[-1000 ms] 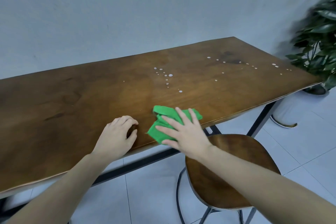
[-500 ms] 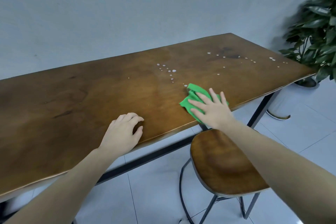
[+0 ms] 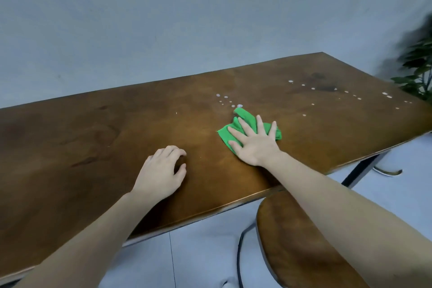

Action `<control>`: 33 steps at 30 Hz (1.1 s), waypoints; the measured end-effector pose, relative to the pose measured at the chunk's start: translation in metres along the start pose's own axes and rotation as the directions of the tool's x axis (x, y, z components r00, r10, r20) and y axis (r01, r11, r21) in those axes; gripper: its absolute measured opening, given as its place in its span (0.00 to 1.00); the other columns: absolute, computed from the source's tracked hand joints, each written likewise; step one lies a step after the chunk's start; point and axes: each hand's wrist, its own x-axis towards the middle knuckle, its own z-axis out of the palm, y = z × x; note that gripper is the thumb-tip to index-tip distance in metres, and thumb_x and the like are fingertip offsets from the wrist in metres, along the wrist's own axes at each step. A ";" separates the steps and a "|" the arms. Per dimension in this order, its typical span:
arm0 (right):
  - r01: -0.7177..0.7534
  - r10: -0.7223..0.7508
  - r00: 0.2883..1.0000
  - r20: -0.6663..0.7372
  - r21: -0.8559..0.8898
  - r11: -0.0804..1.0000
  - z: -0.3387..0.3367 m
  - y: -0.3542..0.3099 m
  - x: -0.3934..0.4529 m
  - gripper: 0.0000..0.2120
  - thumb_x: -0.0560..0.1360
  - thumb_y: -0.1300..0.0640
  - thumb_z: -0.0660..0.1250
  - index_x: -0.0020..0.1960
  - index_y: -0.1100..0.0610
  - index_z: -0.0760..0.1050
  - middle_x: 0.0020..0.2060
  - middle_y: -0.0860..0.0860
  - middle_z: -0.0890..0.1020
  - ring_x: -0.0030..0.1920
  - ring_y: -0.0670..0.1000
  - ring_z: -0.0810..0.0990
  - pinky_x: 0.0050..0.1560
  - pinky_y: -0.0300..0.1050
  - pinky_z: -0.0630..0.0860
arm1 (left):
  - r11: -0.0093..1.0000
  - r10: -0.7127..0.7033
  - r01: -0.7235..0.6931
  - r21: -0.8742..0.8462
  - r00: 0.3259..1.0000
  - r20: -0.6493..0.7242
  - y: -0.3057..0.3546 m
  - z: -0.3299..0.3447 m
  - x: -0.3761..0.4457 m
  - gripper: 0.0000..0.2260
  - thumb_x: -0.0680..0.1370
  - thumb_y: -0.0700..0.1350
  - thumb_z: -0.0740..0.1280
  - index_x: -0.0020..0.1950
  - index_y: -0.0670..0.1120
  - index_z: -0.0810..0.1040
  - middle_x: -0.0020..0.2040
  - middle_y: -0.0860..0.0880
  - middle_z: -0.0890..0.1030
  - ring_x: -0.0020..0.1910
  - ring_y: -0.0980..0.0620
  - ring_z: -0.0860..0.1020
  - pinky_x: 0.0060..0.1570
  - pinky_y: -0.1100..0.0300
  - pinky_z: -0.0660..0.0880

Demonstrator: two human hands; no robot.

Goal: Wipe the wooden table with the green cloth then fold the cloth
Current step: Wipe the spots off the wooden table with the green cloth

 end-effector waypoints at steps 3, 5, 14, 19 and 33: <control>0.288 -0.289 0.957 -0.029 -0.027 0.957 0.005 -0.065 0.001 0.28 0.80 0.31 0.39 0.80 0.32 0.46 0.82 0.42 0.42 0.80 0.65 0.34 0.70 0.78 0.32 | 0.997 -0.082 0.081 -0.018 0.996 -0.039 -0.011 0.000 0.010 0.13 0.80 0.51 0.61 0.64 0.52 0.73 0.64 0.55 0.74 0.64 0.53 0.72 0.62 0.55 0.69; 0.455 -0.457 0.888 -0.051 -0.035 0.890 0.011 -0.092 -0.006 0.27 0.81 0.32 0.42 0.80 0.33 0.50 0.82 0.41 0.44 0.80 0.63 0.36 0.70 0.77 0.33 | 0.996 -0.090 0.090 -0.006 0.993 -0.071 -0.017 0.002 0.016 0.12 0.78 0.50 0.62 0.61 0.51 0.73 0.60 0.54 0.75 0.60 0.50 0.73 0.58 0.53 0.70; 0.338 -0.340 0.939 -0.054 -0.047 0.940 -0.001 0.008 0.028 0.27 0.79 0.28 0.38 0.78 0.27 0.46 0.81 0.39 0.46 0.81 0.54 0.37 0.76 0.68 0.33 | 1.000 -0.005 0.005 0.013 1.000 -0.015 -0.010 0.009 0.050 0.11 0.78 0.53 0.61 0.60 0.56 0.74 0.62 0.59 0.73 0.64 0.56 0.69 0.62 0.56 0.65; 0.019 -0.023 0.998 -0.058 -0.061 0.998 -0.008 0.093 0.080 0.28 0.79 0.28 0.38 0.78 0.28 0.44 0.82 0.41 0.43 0.81 0.57 0.34 0.75 0.70 0.31 | 0.999 -0.043 0.044 0.010 0.998 -0.042 -0.005 0.012 0.068 0.10 0.79 0.52 0.62 0.60 0.55 0.75 0.62 0.59 0.73 0.63 0.55 0.70 0.61 0.57 0.65; 0.419 -0.421 0.907 0.010 -0.119 0.900 -0.019 -0.022 0.126 0.29 0.80 0.31 0.37 0.80 0.33 0.42 0.82 0.45 0.41 0.80 0.64 0.34 0.72 0.76 0.34 | 0.977 -0.194 0.195 0.088 0.981 -0.016 -0.033 0.007 0.070 0.19 0.80 0.58 0.57 0.71 0.60 0.70 0.72 0.59 0.69 0.73 0.55 0.64 0.70 0.51 0.62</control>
